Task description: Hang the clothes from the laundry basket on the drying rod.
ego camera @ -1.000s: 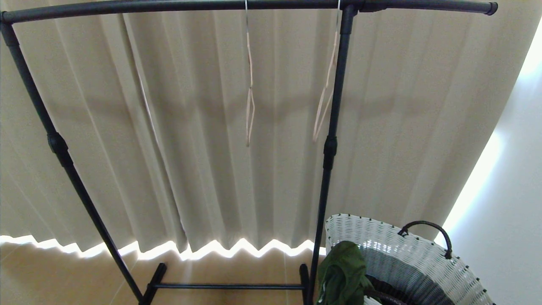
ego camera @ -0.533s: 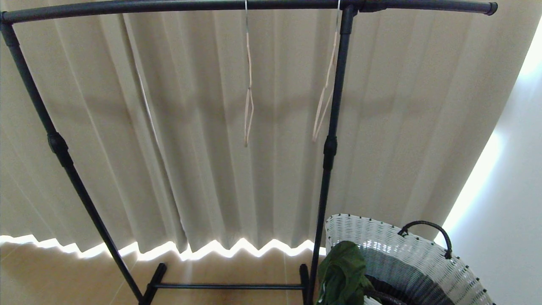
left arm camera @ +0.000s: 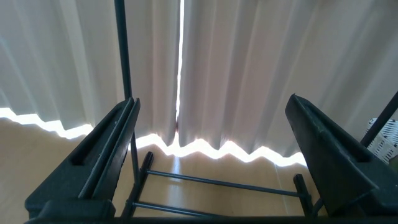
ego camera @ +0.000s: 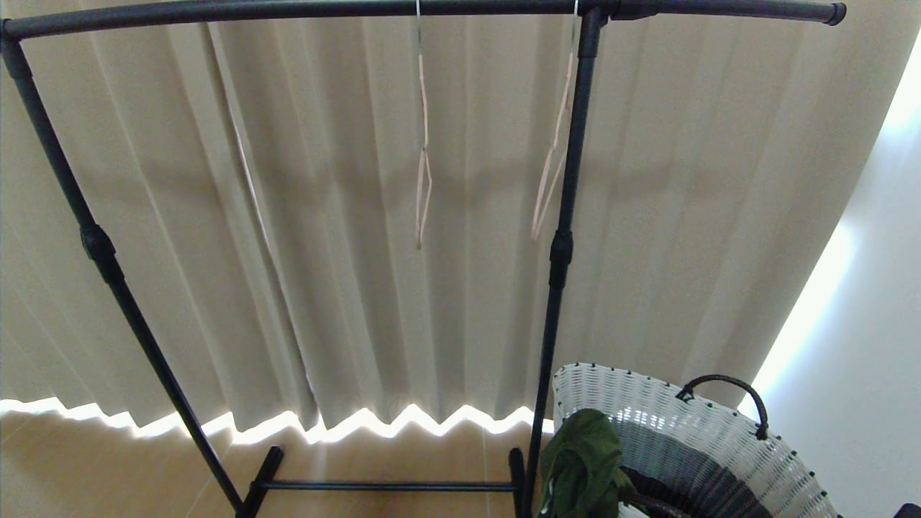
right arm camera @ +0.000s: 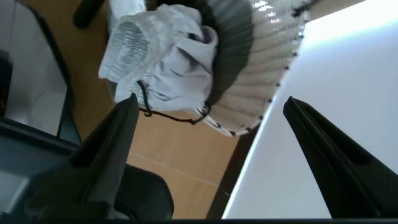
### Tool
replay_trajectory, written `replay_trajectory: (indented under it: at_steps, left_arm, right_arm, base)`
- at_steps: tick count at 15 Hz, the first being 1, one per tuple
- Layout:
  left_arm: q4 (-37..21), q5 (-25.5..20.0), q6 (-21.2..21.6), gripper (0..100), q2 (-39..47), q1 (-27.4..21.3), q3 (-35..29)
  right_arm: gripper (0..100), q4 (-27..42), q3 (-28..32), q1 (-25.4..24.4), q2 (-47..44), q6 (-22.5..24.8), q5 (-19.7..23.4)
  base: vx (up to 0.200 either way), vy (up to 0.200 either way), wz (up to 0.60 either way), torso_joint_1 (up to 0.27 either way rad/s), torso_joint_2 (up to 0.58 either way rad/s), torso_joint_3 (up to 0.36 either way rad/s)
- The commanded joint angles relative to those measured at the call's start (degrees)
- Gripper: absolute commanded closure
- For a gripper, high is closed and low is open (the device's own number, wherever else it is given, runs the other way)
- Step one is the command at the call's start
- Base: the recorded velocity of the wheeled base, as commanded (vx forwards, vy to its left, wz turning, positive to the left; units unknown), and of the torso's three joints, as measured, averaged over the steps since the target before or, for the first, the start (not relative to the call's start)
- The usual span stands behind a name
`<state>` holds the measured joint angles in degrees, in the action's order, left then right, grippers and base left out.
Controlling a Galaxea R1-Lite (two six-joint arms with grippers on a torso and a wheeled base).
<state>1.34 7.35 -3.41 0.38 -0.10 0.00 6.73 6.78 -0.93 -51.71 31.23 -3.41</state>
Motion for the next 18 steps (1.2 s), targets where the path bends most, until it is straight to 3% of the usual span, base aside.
replay_trajectory:
  at_steps: [1,4,9,13,18]
  left_arm:
    - [0.07,0.03,-0.01,0,0.06,0.01,0.0]
    - [-0.02,0.03,-0.01,0,0.06,0.01,0.0]
    - [0.07,0.03,-0.1,0,0.06,0.01,0.0]
    - [0.07,0.03,-0.01,0,0.06,0.01,0.0]
    - [0.07,0.03,-0.1,0,0.06,0.01,0.0]
  right_arm:
    - [0,-3.83,-0.71,-1.01,-9.55,0.94,2.53]
    - [0,-9.72,-0.27,-3.64,-17.81,1.38,3.33]
    - [0,-10.77,3.33,-5.75,-30.9,1.38,2.89]
    - [0,-11.83,5.79,-6.28,-38.02,1.29,-0.01]
    - [0,-21.32,5.26,-6.28,-46.55,1.2,-6.08]
  base:
    - [0.0,0.0,0.0,0.0,0.0,0.0]
    - [0.0,0.0,0.0,0.0,0.0,0.0]
    - [0.0,0.0,0.0,0.0,0.0,0.0]
    - [0.0,0.0,0.0,0.0,0.0,0.0]
    - [0.0,0.0,0.0,0.0,0.0,0.0]
